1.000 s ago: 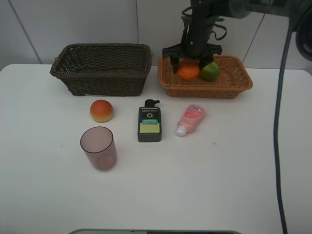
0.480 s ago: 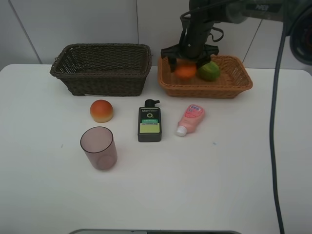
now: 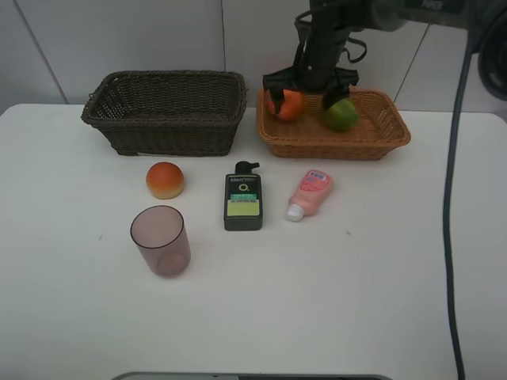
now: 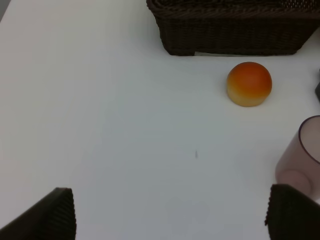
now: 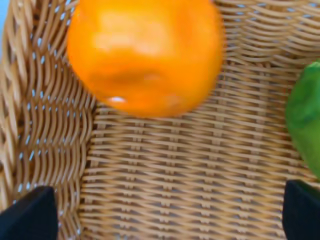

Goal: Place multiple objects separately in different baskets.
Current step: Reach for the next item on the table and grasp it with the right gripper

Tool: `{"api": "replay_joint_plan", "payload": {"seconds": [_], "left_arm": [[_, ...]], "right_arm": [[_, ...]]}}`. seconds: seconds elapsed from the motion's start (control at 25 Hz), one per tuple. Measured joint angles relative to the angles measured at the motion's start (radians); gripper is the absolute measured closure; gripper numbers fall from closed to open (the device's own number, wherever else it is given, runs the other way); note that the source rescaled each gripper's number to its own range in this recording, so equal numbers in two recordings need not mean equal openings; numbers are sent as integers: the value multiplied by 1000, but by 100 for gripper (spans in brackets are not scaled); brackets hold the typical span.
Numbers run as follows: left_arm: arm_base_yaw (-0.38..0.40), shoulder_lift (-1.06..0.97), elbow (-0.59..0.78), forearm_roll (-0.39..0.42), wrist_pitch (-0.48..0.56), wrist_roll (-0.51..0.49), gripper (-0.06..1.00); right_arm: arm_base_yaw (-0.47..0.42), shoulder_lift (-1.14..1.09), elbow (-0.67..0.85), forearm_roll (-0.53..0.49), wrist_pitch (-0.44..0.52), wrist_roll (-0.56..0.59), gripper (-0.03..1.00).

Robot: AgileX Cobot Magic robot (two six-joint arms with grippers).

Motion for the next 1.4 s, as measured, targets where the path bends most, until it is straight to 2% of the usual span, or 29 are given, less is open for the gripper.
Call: {"api": "replay_joint_plan", "payload": {"seconds": [0.2,0.32,0.4,0.6,0.8,1.0,1.2,1.4], "left_arm": [[0,0,0,0,0,0,2],[0,0,0,0,0,0,2],[0,0,0,0,0,0,2],[0,0,0,0,0,0,2],[0,0,0,0,0,0,2],[0,0,0,0,0,0,2],[0,0,0,0,0,0,2],[0,0,0,0,0,0,2]], "right_arm": [[10,-70,14,8,120,15,-3],[22,-146,113,23,137,23,-3],[27,-207,224,26,116,51,-3],[37,-376,519,25,-20,140,-3],[48,-450,722,21,-99,296,-3],[100,-448,770,-38,-118,437,-3],[111,-393,770,-56,-148,545,-3],[112,-365,770,-56,-233,632,-3]]}}
